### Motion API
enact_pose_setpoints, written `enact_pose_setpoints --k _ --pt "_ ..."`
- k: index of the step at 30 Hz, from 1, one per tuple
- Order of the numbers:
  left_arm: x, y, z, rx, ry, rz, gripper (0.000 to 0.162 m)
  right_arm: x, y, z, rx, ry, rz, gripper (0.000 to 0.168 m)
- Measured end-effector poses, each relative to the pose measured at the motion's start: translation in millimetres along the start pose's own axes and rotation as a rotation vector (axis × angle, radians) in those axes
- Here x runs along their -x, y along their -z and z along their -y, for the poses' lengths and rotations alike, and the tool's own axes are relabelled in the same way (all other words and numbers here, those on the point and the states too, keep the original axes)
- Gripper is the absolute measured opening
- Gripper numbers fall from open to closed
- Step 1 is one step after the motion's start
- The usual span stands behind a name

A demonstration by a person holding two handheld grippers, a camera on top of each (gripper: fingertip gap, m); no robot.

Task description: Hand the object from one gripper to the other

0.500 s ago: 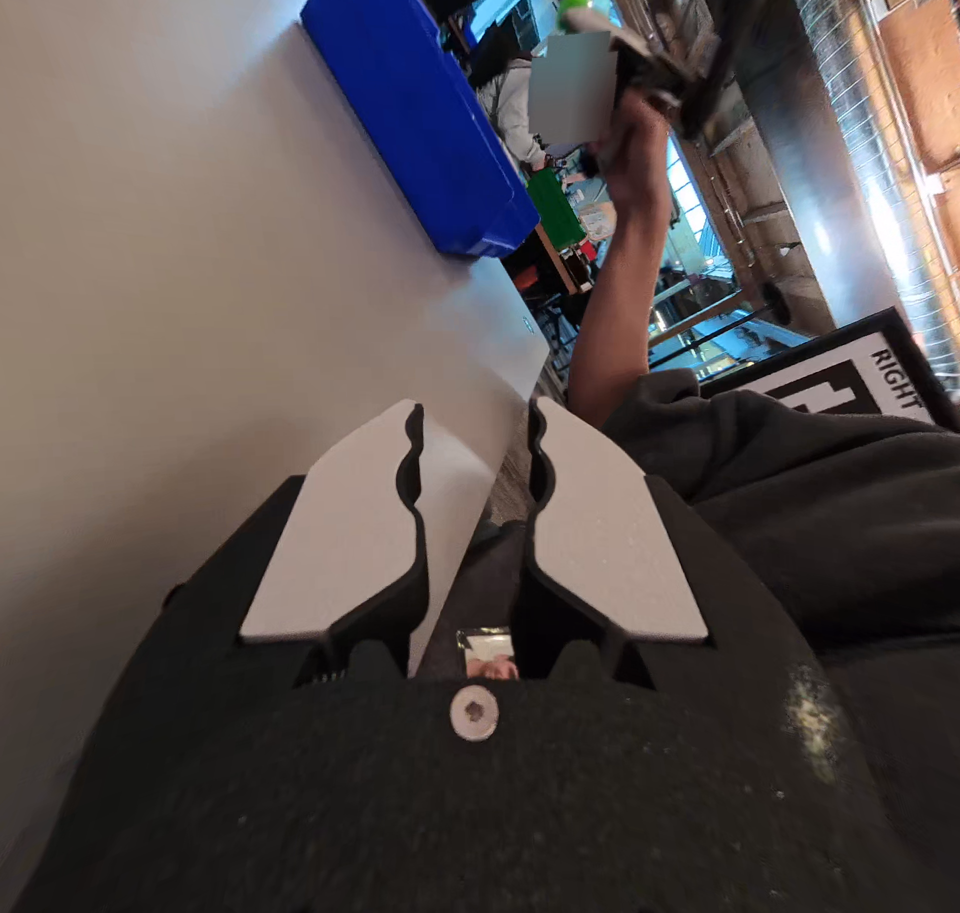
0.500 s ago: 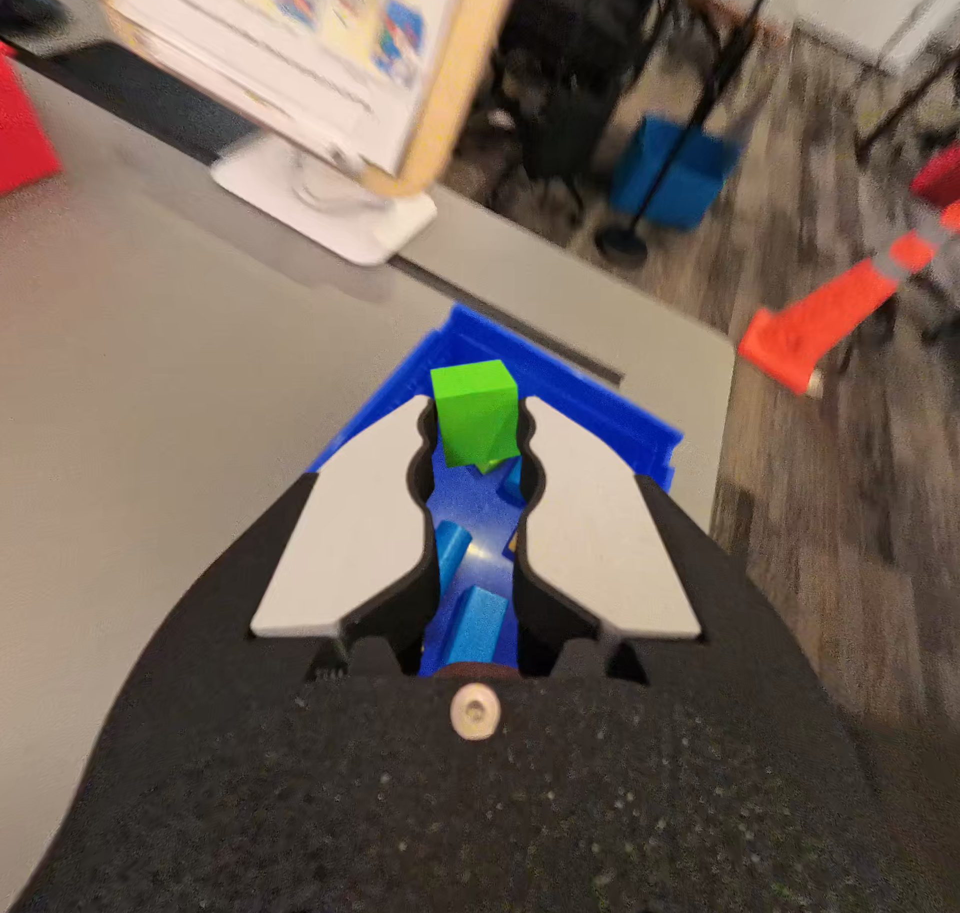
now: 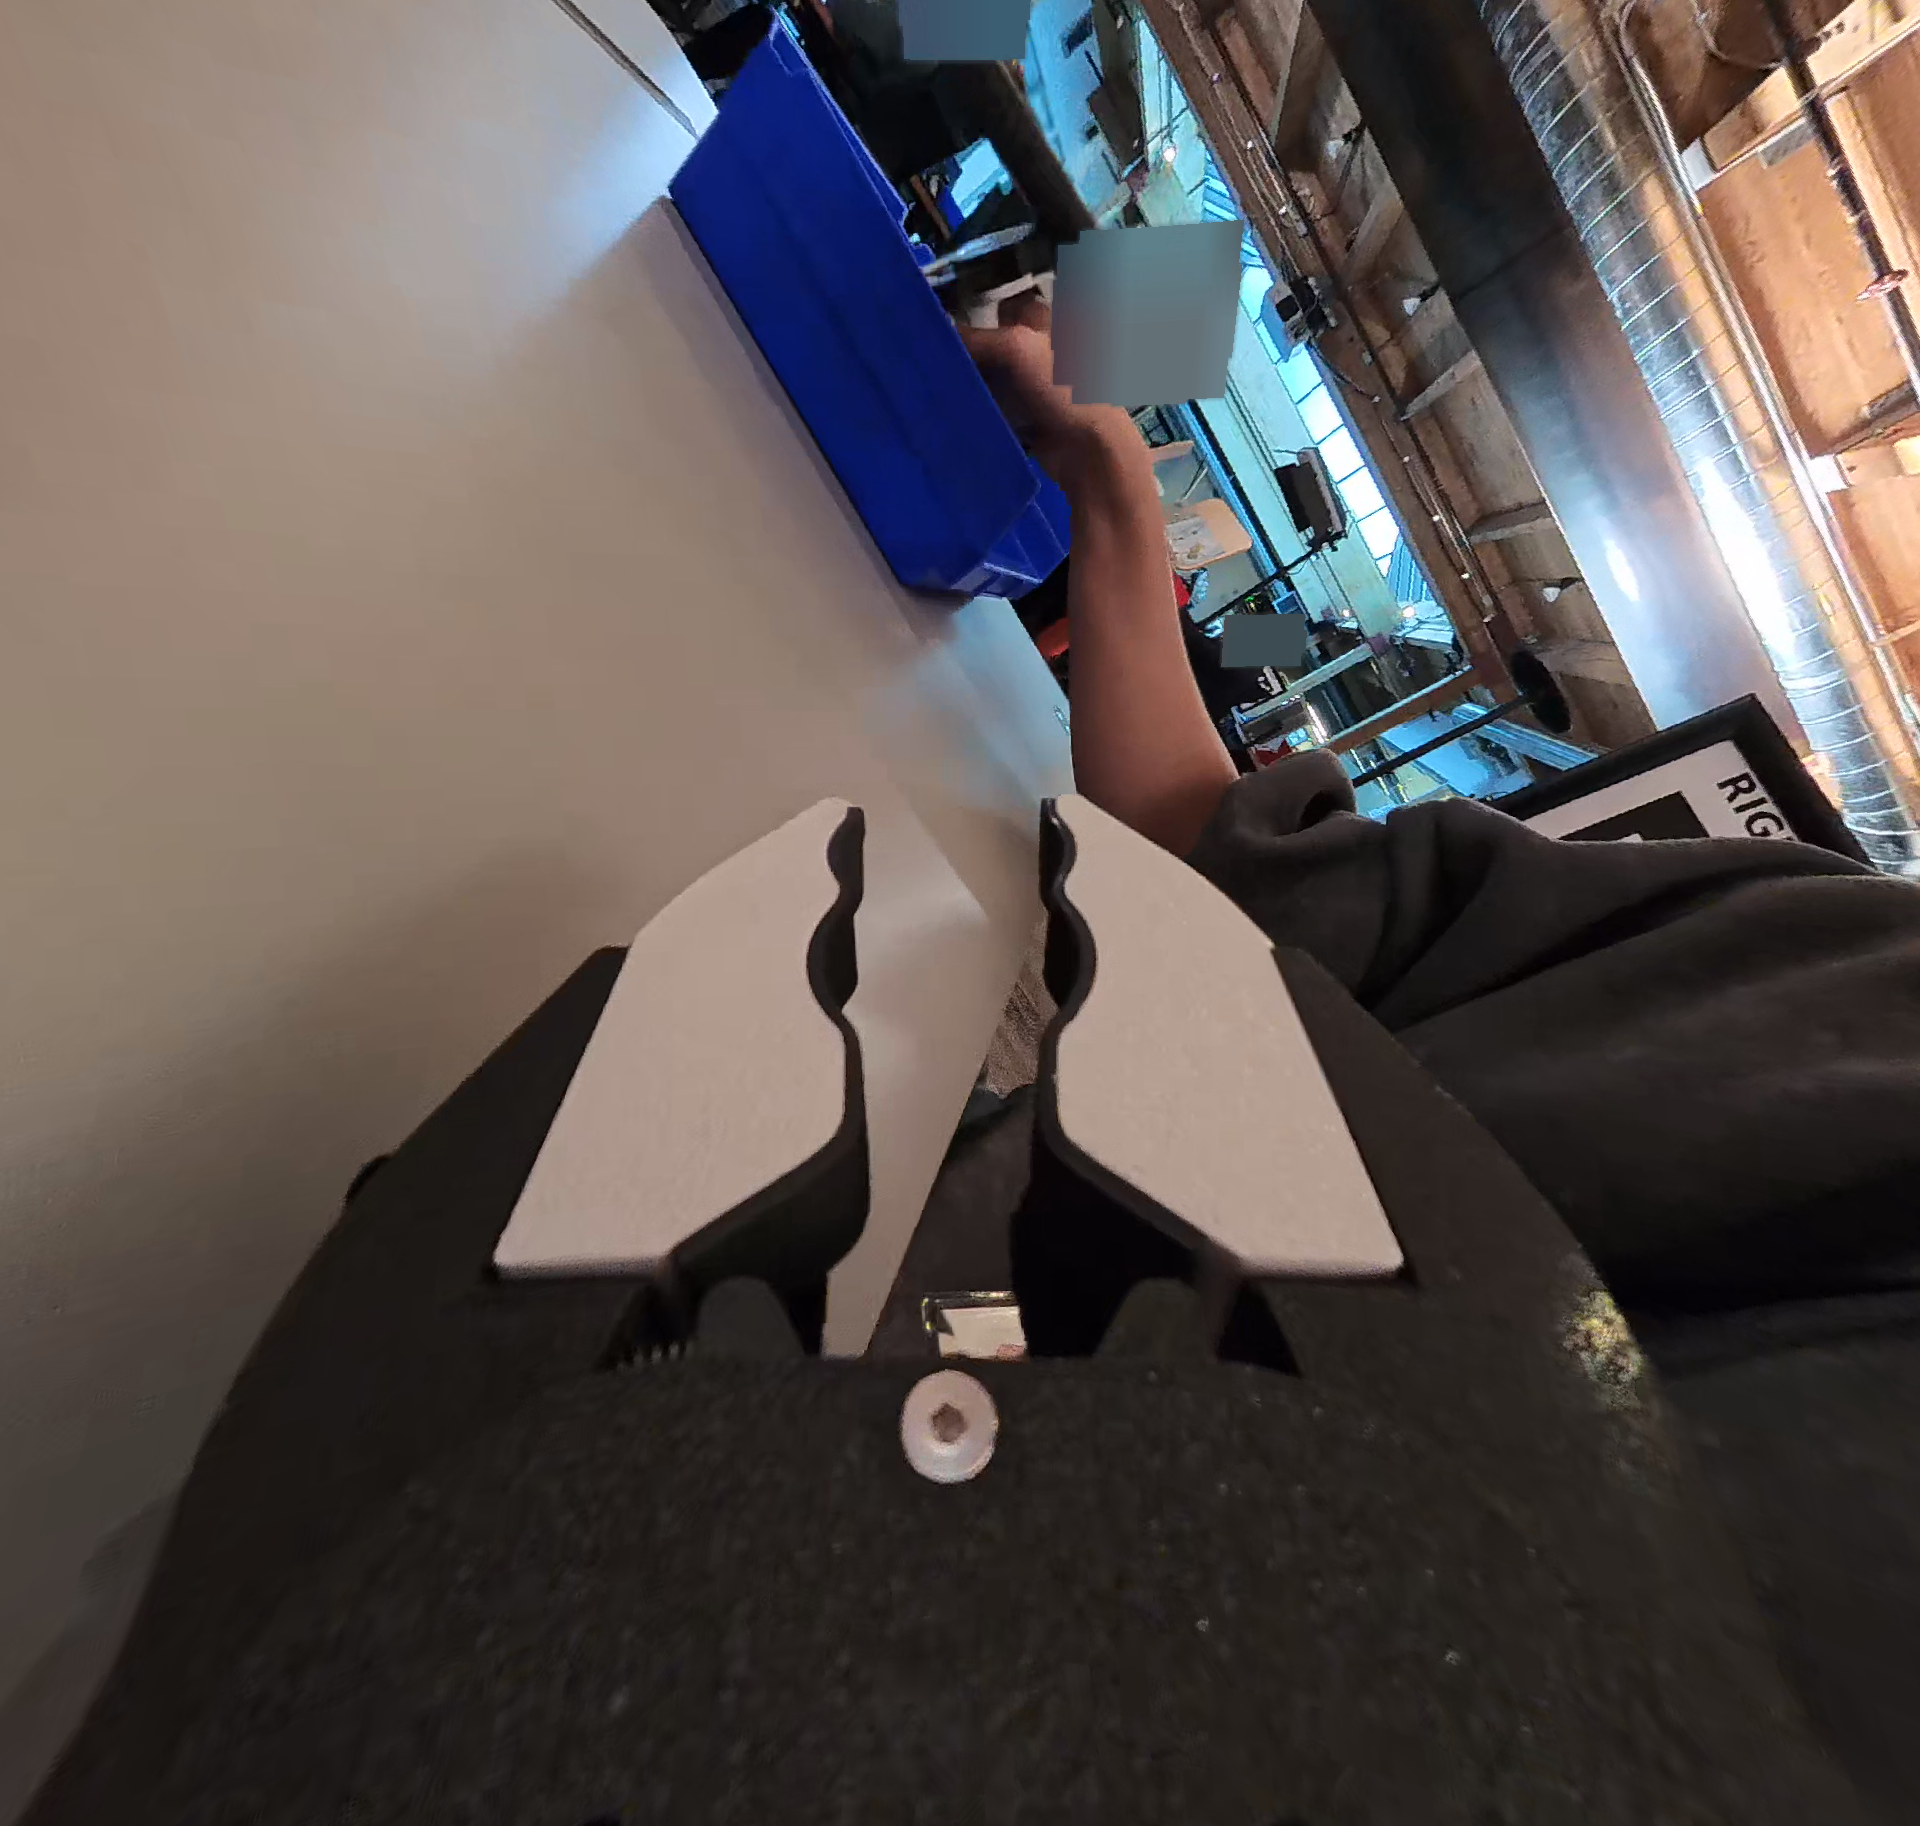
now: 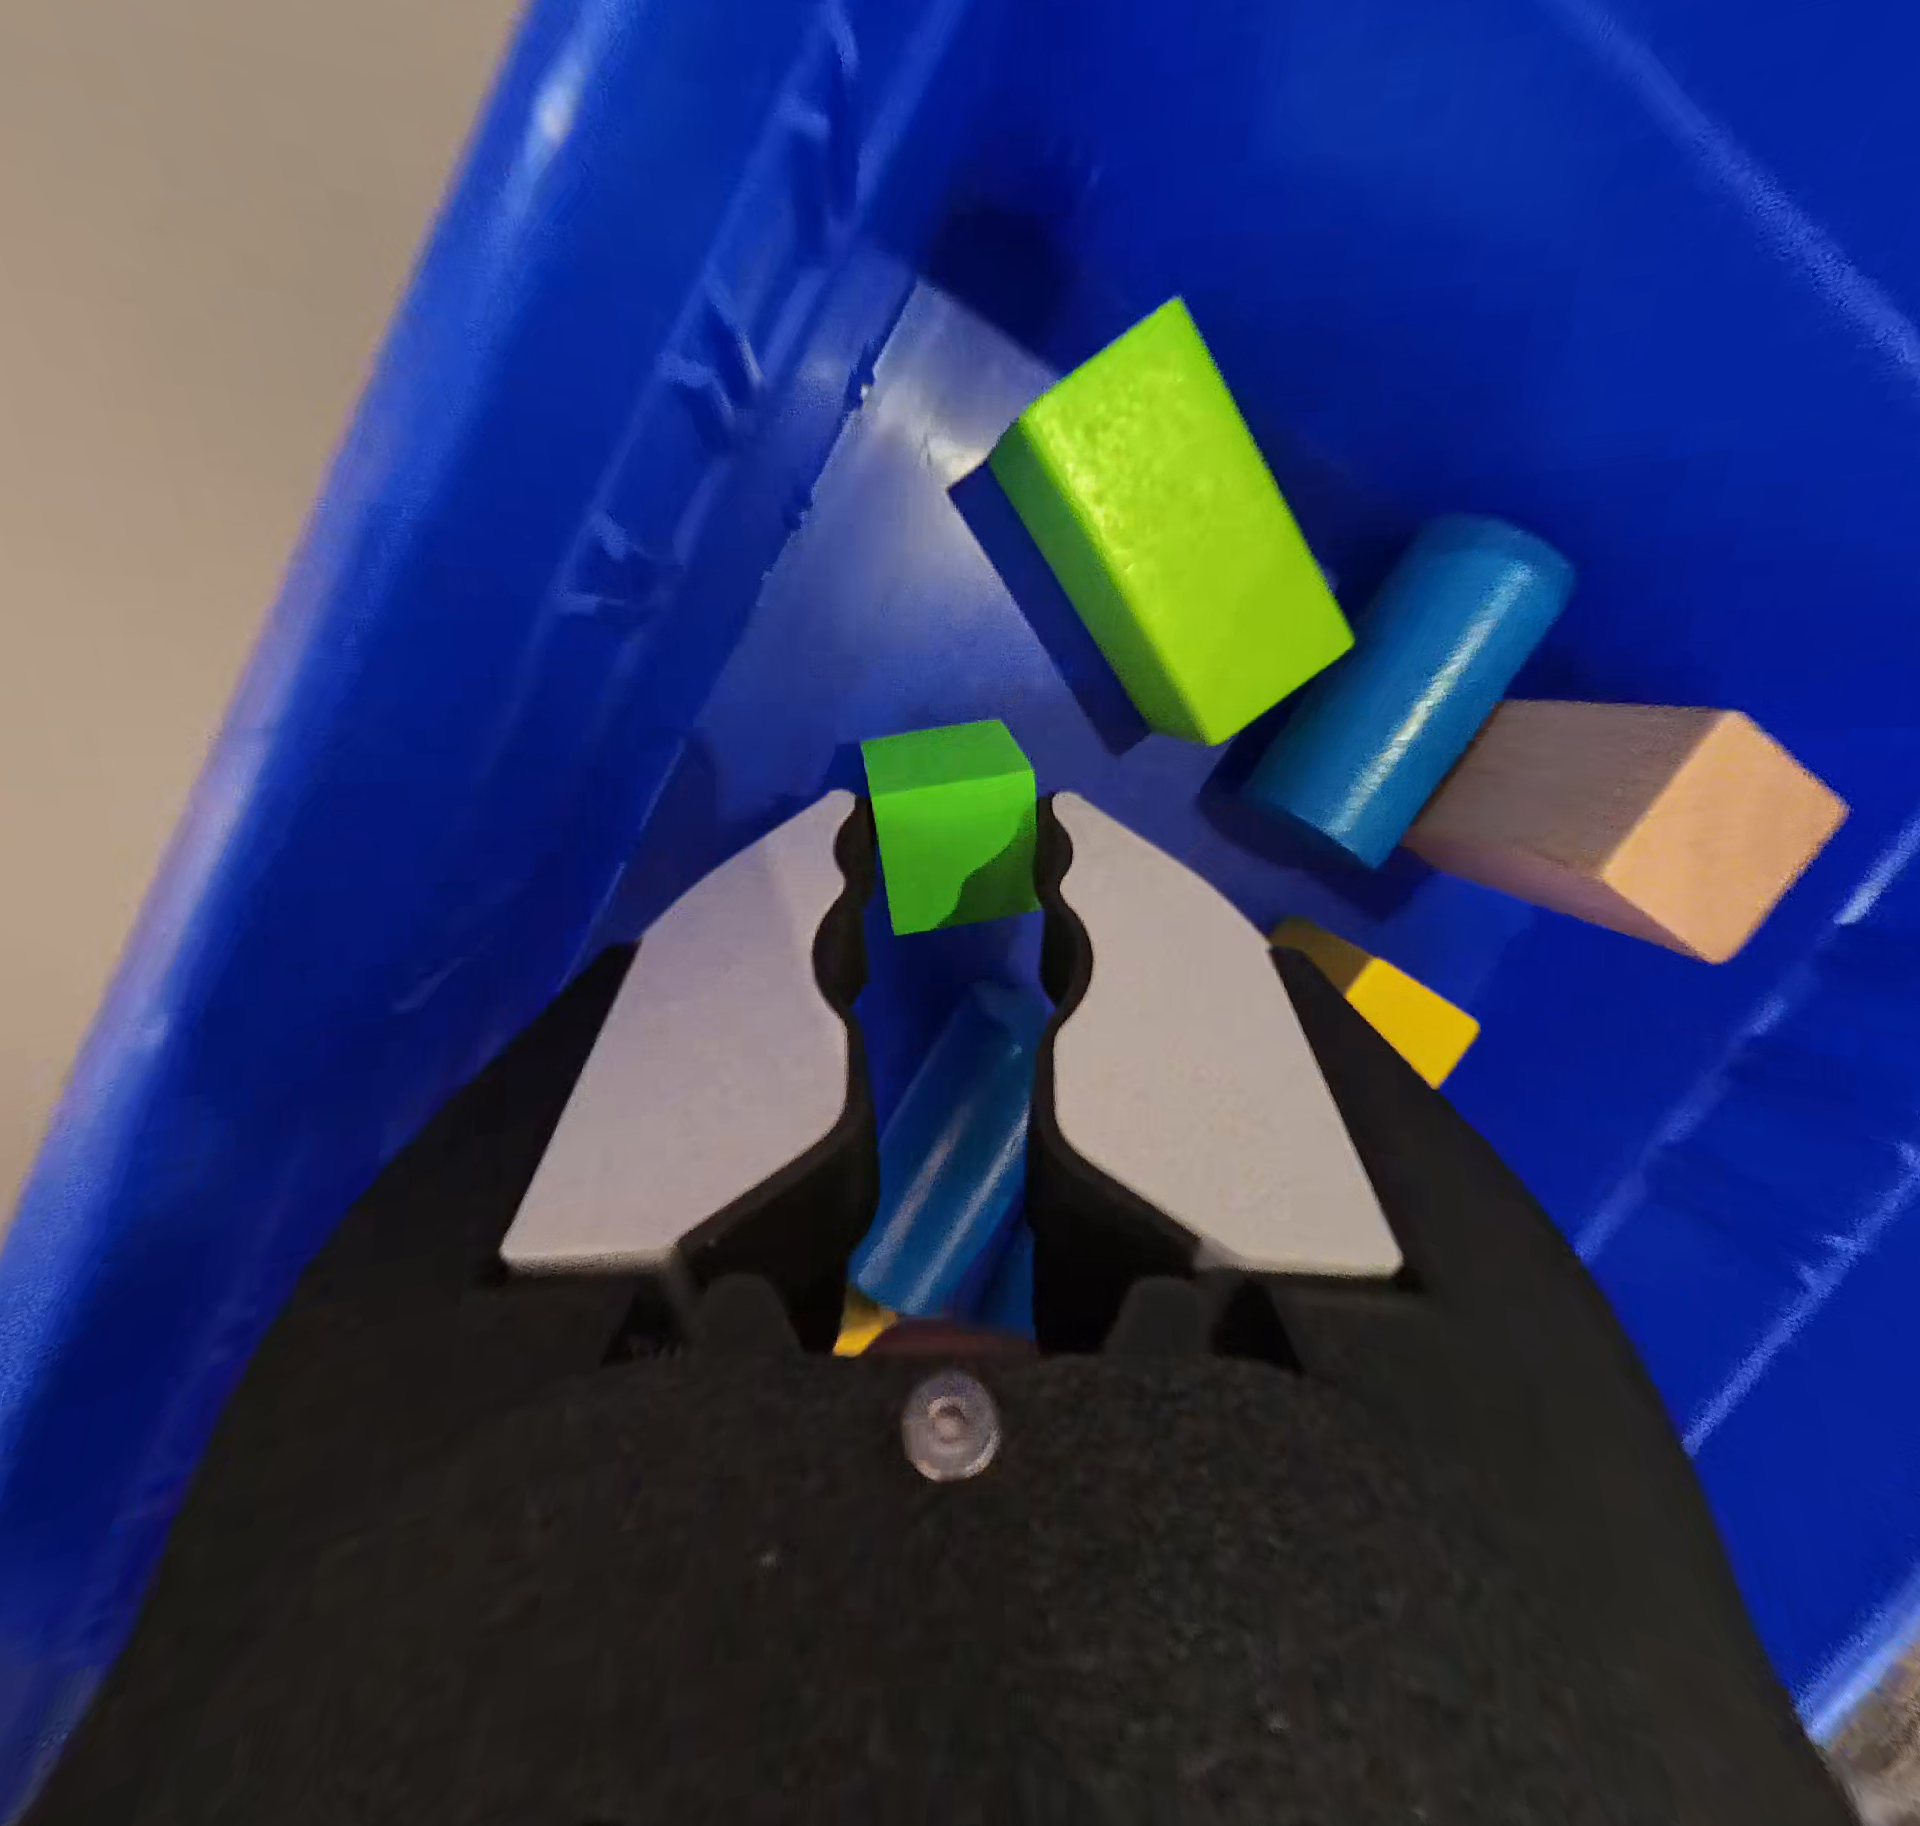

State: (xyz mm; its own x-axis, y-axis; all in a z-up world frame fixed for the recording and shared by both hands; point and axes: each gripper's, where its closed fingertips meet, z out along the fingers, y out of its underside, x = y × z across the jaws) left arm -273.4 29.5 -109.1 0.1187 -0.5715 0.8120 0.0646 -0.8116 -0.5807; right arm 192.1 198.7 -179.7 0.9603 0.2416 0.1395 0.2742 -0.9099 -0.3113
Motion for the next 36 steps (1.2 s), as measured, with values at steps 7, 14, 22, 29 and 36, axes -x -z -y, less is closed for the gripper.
enact_pose_setpoints --k 7,14,22,29,36 --pt "-4 0 -1 0.000 -0.001 -0.012 0.031 -1 -11 -3 0.016 -0.014 -0.019 0.030" --pt "-5 -3 0 0.001 -0.042 0.031 0.032 -20 83 13 -0.226 -0.059 -0.114 0.045" --pt "0 35 43 0.042 -0.336 0.319 0.034 88 187 -23 -0.713 -0.058 0.120 0.051" --pt "69 88 171 0.198 -0.460 0.896 0.047 200 147 -92 -0.798 -0.068 0.264 0.052" --pt "188 84 246 0.444 -0.270 1.122 0.045 231 140 -99 -0.799 0.034 0.236 0.053"
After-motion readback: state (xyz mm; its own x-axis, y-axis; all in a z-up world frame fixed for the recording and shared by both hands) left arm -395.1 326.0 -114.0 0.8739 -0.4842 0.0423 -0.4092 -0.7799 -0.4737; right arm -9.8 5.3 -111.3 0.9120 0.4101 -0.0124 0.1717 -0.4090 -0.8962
